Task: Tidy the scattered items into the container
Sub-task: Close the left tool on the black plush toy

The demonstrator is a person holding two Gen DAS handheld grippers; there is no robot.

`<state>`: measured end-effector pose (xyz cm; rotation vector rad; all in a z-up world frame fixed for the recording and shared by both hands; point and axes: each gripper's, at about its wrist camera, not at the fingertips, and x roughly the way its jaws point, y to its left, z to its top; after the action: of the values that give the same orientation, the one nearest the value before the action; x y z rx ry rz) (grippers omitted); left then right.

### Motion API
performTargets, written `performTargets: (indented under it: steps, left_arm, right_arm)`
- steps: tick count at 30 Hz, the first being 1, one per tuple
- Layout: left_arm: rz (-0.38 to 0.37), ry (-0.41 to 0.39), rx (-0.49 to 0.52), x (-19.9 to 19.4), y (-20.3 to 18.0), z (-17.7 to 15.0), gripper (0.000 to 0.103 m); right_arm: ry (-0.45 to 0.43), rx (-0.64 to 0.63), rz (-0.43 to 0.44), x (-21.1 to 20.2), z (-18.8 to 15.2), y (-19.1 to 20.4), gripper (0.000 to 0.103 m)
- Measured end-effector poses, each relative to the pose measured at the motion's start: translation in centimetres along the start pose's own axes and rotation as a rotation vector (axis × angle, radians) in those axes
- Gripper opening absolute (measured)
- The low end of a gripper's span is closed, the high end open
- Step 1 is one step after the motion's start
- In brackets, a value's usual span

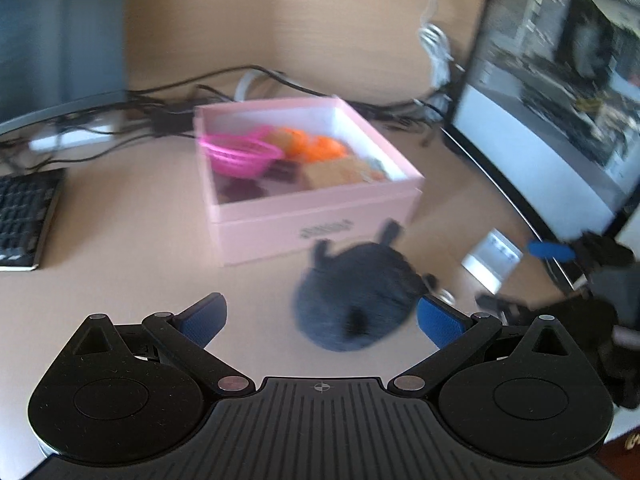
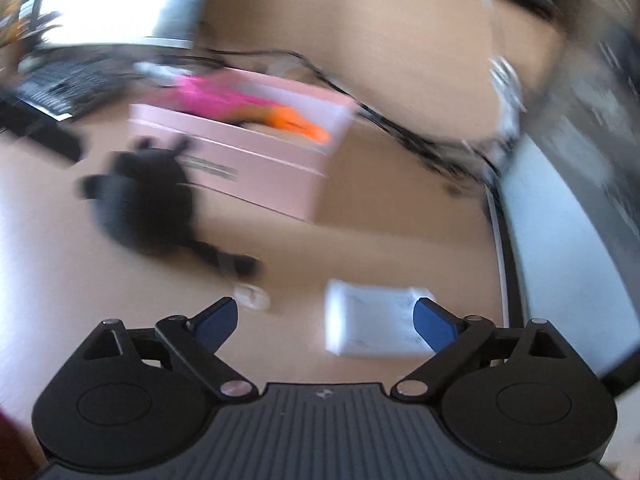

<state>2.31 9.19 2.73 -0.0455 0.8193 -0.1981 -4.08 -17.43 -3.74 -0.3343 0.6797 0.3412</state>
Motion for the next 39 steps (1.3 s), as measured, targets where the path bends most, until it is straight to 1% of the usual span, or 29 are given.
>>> performTargets:
  steps: [2,4,6,9,13,17,20,23,25,29,34,37,39]
  left_arm:
    - [-0.009,0.01,0.028,0.4,-0.8,-0.1,0.103]
    - [-0.012,0.022,0.047,0.9,-1.4,-0.2,0.103]
    - [-0.012,0.031,0.053,1.2,-1.8,-0.4,0.103]
    - [-0.004,0.038,0.048,1.4,-1.8,-0.2,0.103]
    - [0.009,0.041,0.031,1.7,-1.6,0.1,0.103]
    - [0.014,0.055,0.012,2.1,-1.5,0.2,0.103]
    - [0.025,0.066,0.01,2.5,-1.4,0.3,0.103]
    - [0.04,0.061,-0.006,2.6,-1.2,0.5,0.103]
    - [0.048,0.055,-0.007,2.6,-1.3,0.7,0.103]
    - [0.036,0.051,0.009,2.7,-1.8,0.9,0.103]
    - [0.018,0.054,0.036,3.6,-3.3,1.3,0.103]
    - [0.07,0.071,0.066,5.0,-4.4,1.5,0.103]
    - [0.099,0.078,0.067,5.8,-4.6,1.5,0.103]
  right_arm:
    - [0.008,0.075,-0.021,0.7,-0.1,-1.3,0.095]
    - [0.011,0.108,-0.036,1.2,-0.2,-1.9,0.096]
    - [0.003,0.109,-0.052,1.6,-0.2,-2.4,0.099]
    - [0.0,0.105,-0.048,2.4,0.0,-2.8,0.101]
    - [0.017,0.134,-0.017,3.9,0.4,-3.6,0.101]
    - [0.04,0.141,-0.027,4.4,0.6,-3.7,0.101]
    - [0.059,0.16,-0.004,3.9,0.5,-3.4,0.101]
    - [0.071,0.207,0.068,3.7,0.5,-3.0,0.101]
    - [0.059,0.193,0.097,3.7,0.8,-2.1,0.101]
    - [0.027,0.132,0.103,3.5,1.3,-0.7,0.101]
    - [0.005,0.116,0.074,2.6,1.0,-1.0,0.102]
    - [0.031,0.127,0.061,2.2,0.2,-1.4,0.103]
    - [0.055,0.152,0.074,2.1,-0.4,-1.8,0.103]
